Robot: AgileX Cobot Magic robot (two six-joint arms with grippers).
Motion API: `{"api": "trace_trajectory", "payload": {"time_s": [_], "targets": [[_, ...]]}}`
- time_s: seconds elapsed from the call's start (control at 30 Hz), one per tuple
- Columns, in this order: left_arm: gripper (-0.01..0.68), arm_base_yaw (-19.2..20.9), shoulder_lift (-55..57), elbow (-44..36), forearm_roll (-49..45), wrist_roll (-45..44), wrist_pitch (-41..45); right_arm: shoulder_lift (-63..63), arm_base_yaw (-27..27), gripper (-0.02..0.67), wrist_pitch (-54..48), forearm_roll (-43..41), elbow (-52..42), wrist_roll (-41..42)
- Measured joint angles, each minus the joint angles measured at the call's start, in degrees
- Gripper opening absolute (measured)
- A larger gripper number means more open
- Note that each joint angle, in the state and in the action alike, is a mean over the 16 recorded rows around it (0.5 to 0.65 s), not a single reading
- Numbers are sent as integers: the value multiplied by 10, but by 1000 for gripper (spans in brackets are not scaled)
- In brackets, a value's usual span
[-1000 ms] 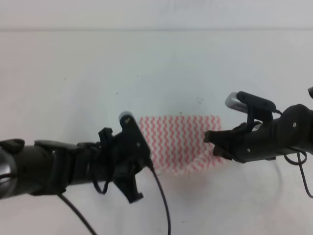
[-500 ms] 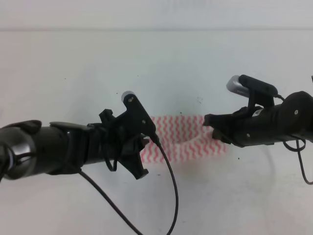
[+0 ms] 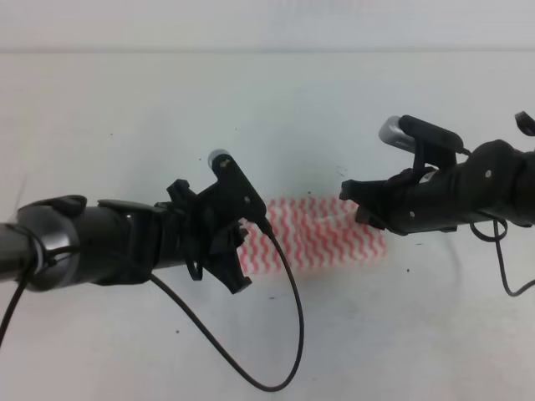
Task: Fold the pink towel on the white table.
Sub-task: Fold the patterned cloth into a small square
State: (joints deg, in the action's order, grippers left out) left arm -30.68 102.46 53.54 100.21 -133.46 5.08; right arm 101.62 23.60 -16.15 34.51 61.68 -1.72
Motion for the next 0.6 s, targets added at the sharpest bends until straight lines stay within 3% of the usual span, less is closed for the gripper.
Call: {"api": "trace_trajectory", "payload": {"time_s": [0.6], "targets": [[-4, 21, 29, 38, 0, 9, 22, 39, -25, -16, -34, -11, 57, 2]]}}
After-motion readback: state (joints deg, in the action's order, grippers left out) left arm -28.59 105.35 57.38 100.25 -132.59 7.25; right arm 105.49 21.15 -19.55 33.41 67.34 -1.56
